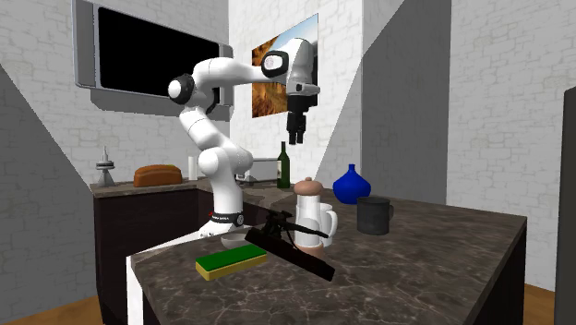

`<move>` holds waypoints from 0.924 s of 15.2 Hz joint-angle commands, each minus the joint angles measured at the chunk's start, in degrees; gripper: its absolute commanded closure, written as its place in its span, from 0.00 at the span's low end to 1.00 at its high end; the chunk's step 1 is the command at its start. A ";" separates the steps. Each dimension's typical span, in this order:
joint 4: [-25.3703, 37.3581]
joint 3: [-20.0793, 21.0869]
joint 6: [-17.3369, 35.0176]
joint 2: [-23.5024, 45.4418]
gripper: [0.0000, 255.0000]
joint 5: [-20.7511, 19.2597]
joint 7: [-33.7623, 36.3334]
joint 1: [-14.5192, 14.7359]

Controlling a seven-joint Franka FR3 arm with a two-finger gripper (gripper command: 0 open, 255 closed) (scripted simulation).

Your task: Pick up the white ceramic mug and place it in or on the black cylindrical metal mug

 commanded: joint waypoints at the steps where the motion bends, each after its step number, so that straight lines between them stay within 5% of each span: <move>1: 0.00 0.00 0.00 0.00 0.00 0.00 0.00 0.00; 14: -4.67 -3.08 24.09 19.94 0.00 -6.44 -1.76 -5.09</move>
